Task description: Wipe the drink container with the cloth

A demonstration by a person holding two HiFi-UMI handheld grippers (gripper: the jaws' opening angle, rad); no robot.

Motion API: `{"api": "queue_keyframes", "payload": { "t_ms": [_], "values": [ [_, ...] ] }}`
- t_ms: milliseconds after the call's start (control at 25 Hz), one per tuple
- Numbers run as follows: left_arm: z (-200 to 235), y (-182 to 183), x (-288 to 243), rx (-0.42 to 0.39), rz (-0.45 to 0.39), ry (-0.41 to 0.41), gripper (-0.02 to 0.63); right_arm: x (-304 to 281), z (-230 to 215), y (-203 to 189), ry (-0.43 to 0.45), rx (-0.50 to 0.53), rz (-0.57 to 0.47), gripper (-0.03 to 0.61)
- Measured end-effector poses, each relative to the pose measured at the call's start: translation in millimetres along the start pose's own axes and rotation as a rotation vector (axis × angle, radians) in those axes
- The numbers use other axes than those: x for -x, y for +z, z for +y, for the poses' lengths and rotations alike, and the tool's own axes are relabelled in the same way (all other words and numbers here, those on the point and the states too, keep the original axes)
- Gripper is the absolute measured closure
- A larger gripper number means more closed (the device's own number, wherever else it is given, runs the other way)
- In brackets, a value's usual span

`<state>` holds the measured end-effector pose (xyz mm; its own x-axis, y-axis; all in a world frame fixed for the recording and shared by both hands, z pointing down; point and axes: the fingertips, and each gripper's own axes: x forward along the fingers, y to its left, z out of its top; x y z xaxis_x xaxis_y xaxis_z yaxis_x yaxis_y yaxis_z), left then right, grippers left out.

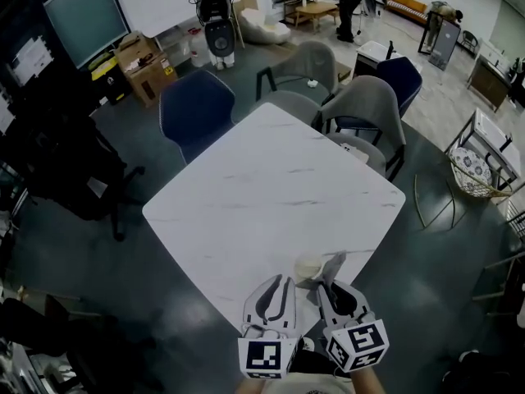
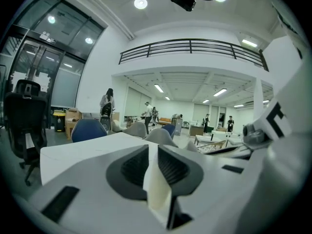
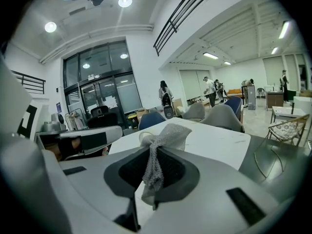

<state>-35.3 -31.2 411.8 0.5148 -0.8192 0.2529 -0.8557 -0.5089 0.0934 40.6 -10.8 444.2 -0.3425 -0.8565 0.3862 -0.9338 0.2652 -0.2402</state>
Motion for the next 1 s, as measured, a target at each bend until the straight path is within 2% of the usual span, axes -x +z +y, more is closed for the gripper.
{"api": "queue_keyframes", "payload": {
  "t_ms": [160,320,440,760,800,880,1000],
  "values": [
    [1.3,-7.5,-4.3,-0.011,0.011,-0.05,0.583,-9.6,5.9,-5.0,-0.005,0.005,0.019,0.532],
    [0.2,-12.1,-8.2,0.031,0.037,-0.075,0.583,-15.1,4.5,-12.6,-0.022,0.003,0.041,0.532],
    [0.1,-15.9,-11.2,0.025,0.038,-0.1,0.583,-17.5,3.4,-15.3,-0.027,0.003,0.053,0.532],
    [1.1,-18.2,-19.3,0.053,0.062,-0.109,0.58,-26.2,1.1,-22.0,-0.008,0.011,0.088,0.532],
    [0.6,-18.2,-20.3,0.054,0.064,-0.11,0.567,-27.2,0.9,-22.4,-0.002,0.012,0.095,0.532],
    [-2.3,-18.4,-22.2,0.047,0.067,-0.117,0.497,-27.7,-0.6,-23.6,0.012,0.012,0.109,0.532],
    [-8.6,-16.8,-25.0,0.038,0.067,-0.126,0.472,-28.6,-2.9,-24.9,0.039,0.02,0.124,0.532]
  ]
}}
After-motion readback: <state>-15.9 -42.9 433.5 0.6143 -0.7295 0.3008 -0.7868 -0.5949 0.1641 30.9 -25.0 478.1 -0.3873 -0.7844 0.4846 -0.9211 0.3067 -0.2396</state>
